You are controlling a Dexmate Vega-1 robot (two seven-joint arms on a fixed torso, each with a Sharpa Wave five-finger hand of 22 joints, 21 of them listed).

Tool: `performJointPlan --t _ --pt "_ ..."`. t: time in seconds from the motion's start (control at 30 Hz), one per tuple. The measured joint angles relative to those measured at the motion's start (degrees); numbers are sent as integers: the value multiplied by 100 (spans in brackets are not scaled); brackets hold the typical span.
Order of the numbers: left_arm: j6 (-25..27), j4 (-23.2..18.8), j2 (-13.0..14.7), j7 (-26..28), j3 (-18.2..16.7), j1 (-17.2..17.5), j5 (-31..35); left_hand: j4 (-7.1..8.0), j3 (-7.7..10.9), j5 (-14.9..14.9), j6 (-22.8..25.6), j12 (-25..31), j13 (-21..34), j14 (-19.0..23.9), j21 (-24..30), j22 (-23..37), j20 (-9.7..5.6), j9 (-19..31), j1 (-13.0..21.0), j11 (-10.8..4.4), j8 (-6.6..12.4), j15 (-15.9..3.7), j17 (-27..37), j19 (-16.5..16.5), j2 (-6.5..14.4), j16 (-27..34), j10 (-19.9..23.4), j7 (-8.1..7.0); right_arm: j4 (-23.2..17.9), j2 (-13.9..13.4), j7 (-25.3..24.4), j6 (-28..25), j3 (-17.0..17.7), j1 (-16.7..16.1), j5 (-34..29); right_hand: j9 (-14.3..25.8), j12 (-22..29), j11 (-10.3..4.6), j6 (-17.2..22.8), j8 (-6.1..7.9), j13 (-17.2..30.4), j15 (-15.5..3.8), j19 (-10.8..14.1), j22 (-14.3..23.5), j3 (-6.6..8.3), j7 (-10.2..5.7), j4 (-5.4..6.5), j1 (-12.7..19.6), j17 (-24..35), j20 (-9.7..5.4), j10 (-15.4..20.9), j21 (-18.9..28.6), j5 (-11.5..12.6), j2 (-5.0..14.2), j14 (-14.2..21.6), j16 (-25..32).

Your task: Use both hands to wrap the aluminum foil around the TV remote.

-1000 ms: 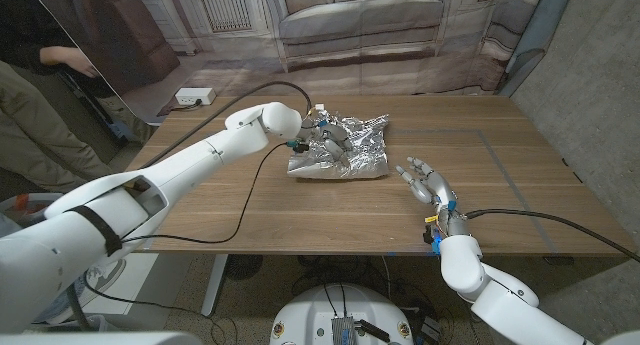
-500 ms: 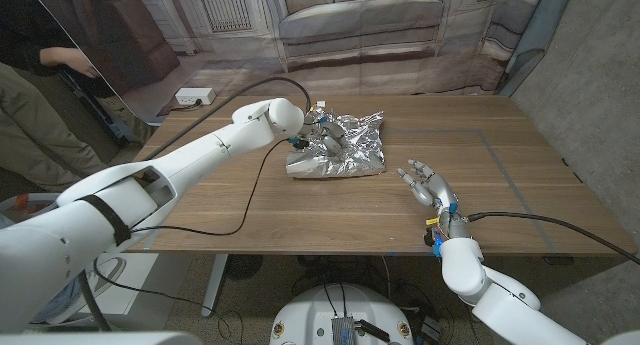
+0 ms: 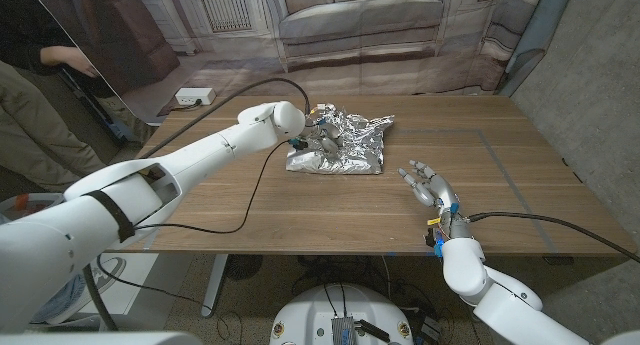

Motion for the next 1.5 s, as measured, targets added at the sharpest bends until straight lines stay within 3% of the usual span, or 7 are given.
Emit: performJointPlan --t 0.13,0.27,0.4,0.5,0.8,1.27,1.5 --pt "15 -141 49 94 132 -9 277 -7 -69 -37 -335 -132 -88 -612 -128 -2 43 -18 -85 72 -177 150 -89 -394 -82 -54 -527 20 -18 -13 14 -25 7 -1 7 0 0 31 31 0 0 -24 0 0 0 -30 0 0 0 0 31 0 0 0 24 0" --pt "32 -301 114 147 227 -7 504 -8 -178 -53 -680 -155 -161 -1239 -350 -64 374 -18 -252 152 -312 295 -170 -1091 -174 -88 -1039 59 -33 -22 25 -50 10 -2 15 0 0 31 31 0 0 -24 0 0 0 -30 0 -23 0 0 30 -22 0 23 24 0" --pt "21 -460 176 204 278 25 784 25 -275 -53 -859 -149 -221 -1605 -476 -38 464 -18 -341 172 -345 339 -228 -1445 -263 -87 -1371 77 -41 -31 40 -69 11 -2 23 0 0 31 30 0 0 -1 -1 0 23 -30 -25 -22 1 0 30 -22 0 23 48 0" --pt "-40 -664 266 279 291 95 985 17 -345 -55 -911 -169 -319 -1714 -502 -26 484 -44 -498 173 -345 371 -253 -1526 -420 -88 -1540 85 -46 -35 54 -85 11 10 34 0 0 31 30 0 0 7 -1 0 8 -30 -40 -23 1 1 30 -22 0 23 54 0" --pt "-215 -1292 561 764 120 453 1524 56 -462 -82 -1115 -151 -316 -1918 -611 -57 457 -44 -625 145 -388 329 -314 -1741 -489 -85 -1671 27 -43 -35 77 -111 -16 61 51 0 0 31 52 0 0 7 40 0 8 -9 -40 -22 1 40 30 -22 0 23 55 0" --pt "-274 -2348 954 1438 -611 1236 1789 128 -533 -56 -988 -18 -396 -1668 -562 -37 373 -72 -772 186 -341 309 -341 -1572 -462 69 -1504 25 8 -27 15 -48 -55 102 -6 0 28 -1 51 0 0 -11 39 29 8 -9 -40 -22 1 40 62 -45 0 23 72 0" --pt "-165 -3004 1313 1744 -1070 1794 1904 140 -581 -57 -1140 -18 -449 -1713 -563 -49 303 -96 -806 150 -367 265 -388 -1644 -430 69 -1543 51 0 -28 -145 131 -161 91 -287 0 -28 59 -78 -40 0 -4 -86 29 32 -33 -114 -22 1 19 -49 -155 0 23 -168 -89"
